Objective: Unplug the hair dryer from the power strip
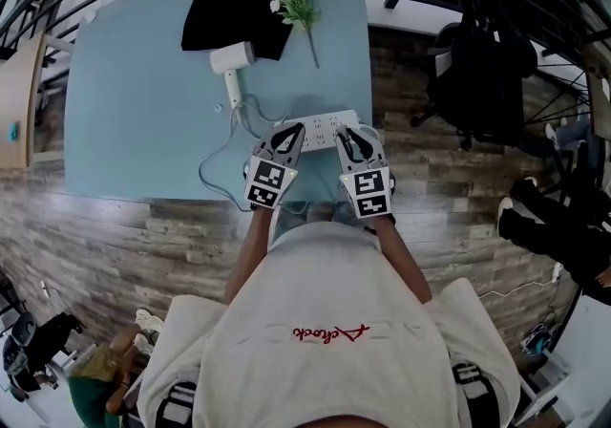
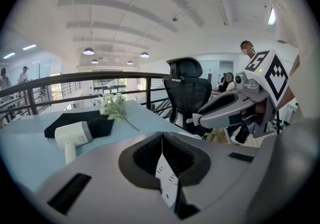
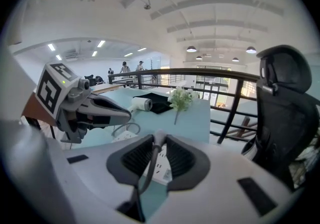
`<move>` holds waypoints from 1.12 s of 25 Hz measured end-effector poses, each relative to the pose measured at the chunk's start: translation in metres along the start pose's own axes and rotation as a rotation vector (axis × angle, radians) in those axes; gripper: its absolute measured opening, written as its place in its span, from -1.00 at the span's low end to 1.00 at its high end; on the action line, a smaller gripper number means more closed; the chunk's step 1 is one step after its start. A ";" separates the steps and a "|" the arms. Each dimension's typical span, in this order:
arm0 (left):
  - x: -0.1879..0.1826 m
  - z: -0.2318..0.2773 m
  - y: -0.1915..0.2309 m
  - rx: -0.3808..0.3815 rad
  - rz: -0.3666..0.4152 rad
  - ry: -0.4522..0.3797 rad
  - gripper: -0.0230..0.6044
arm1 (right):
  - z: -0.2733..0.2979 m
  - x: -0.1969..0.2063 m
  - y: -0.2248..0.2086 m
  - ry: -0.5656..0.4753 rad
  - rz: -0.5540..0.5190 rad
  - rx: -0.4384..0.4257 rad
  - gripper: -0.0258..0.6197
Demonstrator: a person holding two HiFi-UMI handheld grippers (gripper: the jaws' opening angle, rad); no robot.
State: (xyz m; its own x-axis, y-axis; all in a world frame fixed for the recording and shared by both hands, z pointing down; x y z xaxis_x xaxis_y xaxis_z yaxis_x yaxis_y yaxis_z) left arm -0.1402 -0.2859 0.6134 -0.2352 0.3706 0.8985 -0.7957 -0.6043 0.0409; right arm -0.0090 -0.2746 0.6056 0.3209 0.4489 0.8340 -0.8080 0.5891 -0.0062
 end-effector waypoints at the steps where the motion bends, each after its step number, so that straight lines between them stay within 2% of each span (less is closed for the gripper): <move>1: -0.006 -0.003 -0.001 -0.009 -0.005 -0.016 -0.90 | -0.004 -0.003 0.000 -0.013 -0.001 -0.005 -0.63; 5: -0.025 -0.013 -0.007 -0.039 -0.019 -0.068 -0.90 | -0.017 -0.012 -0.003 -0.069 0.000 -0.031 -0.63; 13: -0.048 -0.029 -0.026 -0.106 0.004 -0.118 -0.90 | -0.038 -0.037 -0.012 -0.196 -0.018 -0.076 -0.63; 22: -0.043 -0.057 -0.078 -0.200 -0.031 -0.127 -0.90 | -0.070 -0.029 -0.016 -0.259 -0.034 -0.164 -0.63; 25: -0.043 -0.068 -0.087 -0.233 -0.072 -0.142 -0.90 | -0.079 -0.030 -0.016 -0.279 -0.043 -0.191 -0.63; 28: -0.044 -0.075 -0.093 -0.254 -0.081 -0.148 -0.90 | -0.087 -0.028 -0.013 -0.294 -0.039 -0.206 -0.63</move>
State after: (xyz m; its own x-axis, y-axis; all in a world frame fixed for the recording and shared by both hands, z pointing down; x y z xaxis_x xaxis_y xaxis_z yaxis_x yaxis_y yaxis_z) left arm -0.0983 -0.1930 0.5375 -0.0961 0.2927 0.9513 -0.9270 -0.3746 0.0216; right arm 0.0359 -0.2365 0.5337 0.1699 0.2284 0.9586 -0.6720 0.7384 -0.0569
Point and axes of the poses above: the fingertips, and each gripper's own axes: z forward along the fingers, y to its left, x out of its underside, the point moved 4 cm from there along -z, backward along the fingers, and after that the axes turned 2 degrees about -y, right-handed, at the moved point
